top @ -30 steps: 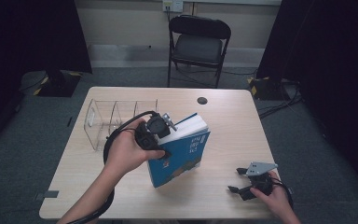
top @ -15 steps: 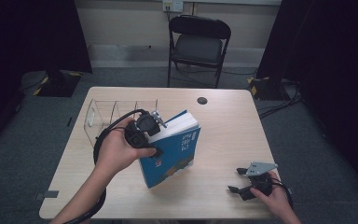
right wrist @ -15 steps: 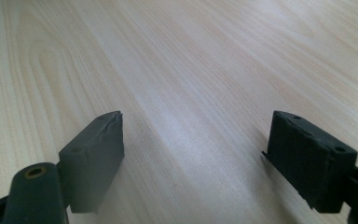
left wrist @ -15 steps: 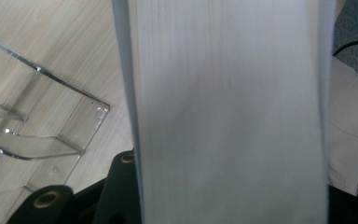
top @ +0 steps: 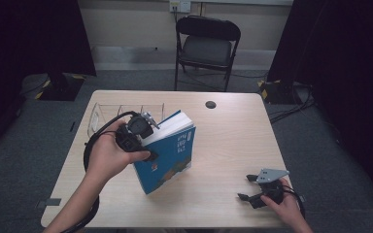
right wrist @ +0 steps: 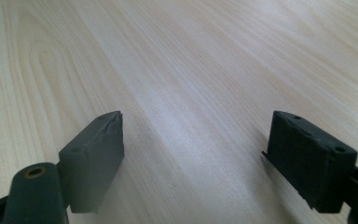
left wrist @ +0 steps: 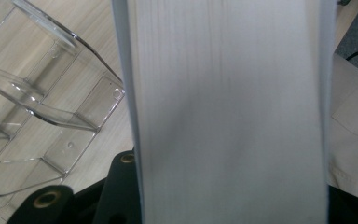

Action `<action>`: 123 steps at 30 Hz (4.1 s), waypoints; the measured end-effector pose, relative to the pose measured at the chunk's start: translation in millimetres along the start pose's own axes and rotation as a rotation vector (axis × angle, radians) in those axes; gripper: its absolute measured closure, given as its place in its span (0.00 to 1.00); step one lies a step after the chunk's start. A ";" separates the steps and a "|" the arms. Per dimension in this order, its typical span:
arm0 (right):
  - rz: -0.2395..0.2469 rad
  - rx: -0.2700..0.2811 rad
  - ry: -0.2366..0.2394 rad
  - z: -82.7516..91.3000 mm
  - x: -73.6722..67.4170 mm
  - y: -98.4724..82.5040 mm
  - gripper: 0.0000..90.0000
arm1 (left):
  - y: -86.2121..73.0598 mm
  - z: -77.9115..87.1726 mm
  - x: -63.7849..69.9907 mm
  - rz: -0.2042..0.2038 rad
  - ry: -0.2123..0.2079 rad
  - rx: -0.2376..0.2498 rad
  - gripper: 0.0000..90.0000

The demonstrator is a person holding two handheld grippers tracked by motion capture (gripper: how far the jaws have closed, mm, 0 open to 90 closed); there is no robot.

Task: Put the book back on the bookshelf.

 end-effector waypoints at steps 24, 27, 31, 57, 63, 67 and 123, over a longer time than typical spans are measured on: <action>0.000 0.000 -0.003 0.1 0.2 0.0 0.20 | -32.2 15.8 -9.0 0.099 0.045 -0.004 0.69; 0.000 0.000 0.000 0.0 0.0 0.0 0.20 | -38.9 17.0 -10.8 0.101 0.049 -0.011 0.69; 0.000 0.000 0.000 0.0 0.0 0.0 0.20 | -46.8 18.9 -13.4 0.120 0.056 -0.014 0.69; 0.001 0.001 -0.001 0.0 0.1 0.1 0.20 | -69.6 29.8 -32.3 0.215 0.114 0.005 0.69; 0.002 0.001 -0.001 0.0 0.2 0.1 0.20 | -72.6 29.5 -36.3 0.242 0.122 0.011 0.69; 0.001 0.001 0.000 0.0 0.1 0.1 0.20 | -72.9 29.6 -39.5 0.251 0.132 0.015 0.69; 0.001 0.000 -0.003 0.1 0.2 0.1 0.20 | -45.8 14.9 -67.4 0.413 0.199 -0.003 0.69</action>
Point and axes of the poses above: each handheld gripper's, and its own axes: z roughly backward along the jaws, y roughly out of its top, x roughly to its right, the point moved 9 cm from there along -z, roughly forward along the jaws, and after that the axes turned 14 degrees about -z, right-handed, at the moved point
